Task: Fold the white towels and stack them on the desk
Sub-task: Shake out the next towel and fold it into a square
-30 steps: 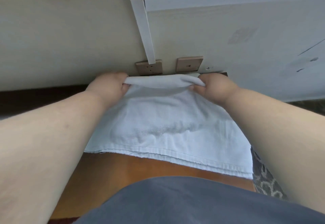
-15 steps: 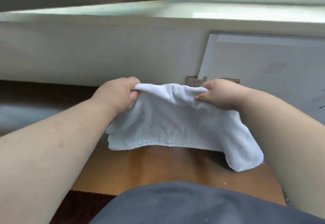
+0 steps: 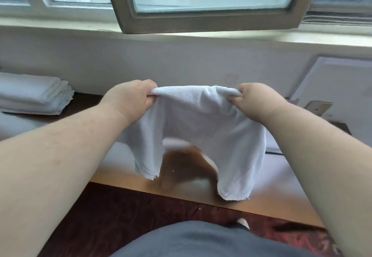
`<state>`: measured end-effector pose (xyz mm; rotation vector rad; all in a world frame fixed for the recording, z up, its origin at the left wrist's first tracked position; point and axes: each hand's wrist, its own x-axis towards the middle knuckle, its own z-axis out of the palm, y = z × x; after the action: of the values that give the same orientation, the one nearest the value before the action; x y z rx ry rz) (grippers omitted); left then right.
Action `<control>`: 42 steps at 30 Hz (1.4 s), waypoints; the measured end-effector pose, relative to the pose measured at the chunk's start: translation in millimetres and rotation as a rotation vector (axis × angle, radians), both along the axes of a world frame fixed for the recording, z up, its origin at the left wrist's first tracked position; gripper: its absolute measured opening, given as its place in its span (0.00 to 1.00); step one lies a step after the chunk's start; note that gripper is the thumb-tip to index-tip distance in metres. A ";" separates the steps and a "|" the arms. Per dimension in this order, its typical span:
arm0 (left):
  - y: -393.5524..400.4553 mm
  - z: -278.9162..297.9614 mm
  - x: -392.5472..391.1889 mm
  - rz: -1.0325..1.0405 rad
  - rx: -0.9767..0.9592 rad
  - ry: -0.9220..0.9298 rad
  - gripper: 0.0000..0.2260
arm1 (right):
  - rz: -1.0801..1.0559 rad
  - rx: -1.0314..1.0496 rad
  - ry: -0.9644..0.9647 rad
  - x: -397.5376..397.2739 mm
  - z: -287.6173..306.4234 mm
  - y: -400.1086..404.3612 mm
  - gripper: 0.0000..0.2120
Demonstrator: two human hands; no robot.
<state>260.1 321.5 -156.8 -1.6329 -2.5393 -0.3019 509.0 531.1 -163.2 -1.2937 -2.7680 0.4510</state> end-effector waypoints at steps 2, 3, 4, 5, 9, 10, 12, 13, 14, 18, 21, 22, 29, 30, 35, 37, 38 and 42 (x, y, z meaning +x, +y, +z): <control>-24.7 4.7 -21.7 0.028 -0.024 0.026 0.08 | 0.027 -0.005 0.019 -23.4 3.5 -18.3 0.14; -35.9 5.7 -32.2 0.042 -0.040 0.041 0.08 | 0.043 -0.008 0.026 -35.9 4.2 -26.5 0.14; -46.4 6.0 -42.7 0.058 -0.053 0.056 0.08 | 0.058 -0.014 0.034 -48.5 3.7 -33.8 0.14; -56.5 6.0 -53.4 0.077 -0.065 0.069 0.08 | 0.075 -0.023 0.039 -61.2 2.9 -40.9 0.13; -94.8 4.9 -96.0 0.167 -0.087 0.107 0.08 | 0.153 -0.077 0.054 -113.2 -6.1 -63.1 0.14; -102.7 3.9 -106.2 0.183 -0.095 0.123 0.09 | 0.175 -0.093 0.053 -126.6 -8.7 -66.7 0.13; -114.3 2.0 -126.3 0.209 -0.124 0.154 0.10 | 0.221 -0.122 0.046 -153.6 -14.1 -70.7 0.13; -117.8 0.6 -136.4 0.224 -0.137 0.166 0.10 | 0.243 -0.133 0.044 -167.0 -16.6 -71.4 0.12; -120.1 -1.2 -146.5 0.238 -0.146 0.178 0.10 | 0.262 -0.140 0.043 -179.8 -19.3 -71.4 0.12; -126.5 -11.2 -187.5 0.291 -0.161 0.181 0.09 | 0.330 -0.172 0.002 -230.7 -31.3 -68.6 0.12; -125.7 -26.7 -215.3 0.291 -0.163 0.166 0.08 | 0.361 -0.178 -0.035 -263.9 -43.3 -63.1 0.12; -123.9 -32.6 -224.6 0.291 -0.166 0.172 0.09 | 0.366 -0.178 -0.040 -274.5 -47.5 -60.7 0.13; -110.0 -74.0 -297.3 0.192 -0.226 0.166 0.11 | 0.296 -0.201 -0.089 -328.8 -78.5 -55.9 0.14; -106.3 -78.3 -309.4 0.170 -0.237 0.166 0.11 | 0.273 -0.208 -0.094 -334.2 -83.3 -56.5 0.14; -88.3 -100.1 -367.3 0.038 -0.278 0.131 0.11 | 0.117 -0.211 -0.123 -357.7 -97.7 -71.1 0.17; -83.6 -111.2 -388.4 -0.014 -0.297 0.104 0.11 | 0.045 -0.191 -0.103 -364.0 -103.9 -79.9 0.18; -80.3 -116.6 -398.7 -0.034 -0.307 0.093 0.11 | 0.008 -0.167 -0.088 -367.3 -106.8 -84.8 0.17; -59.0 -140.8 -427.6 -0.069 -0.381 0.022 0.10 | -0.084 -0.171 -0.017 -377.2 -119.7 -96.0 0.12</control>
<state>-167.5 262.5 -297.7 -1.8328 -2.6490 0.2088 131.8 435.1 -282.9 -1.4478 -2.7269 0.6876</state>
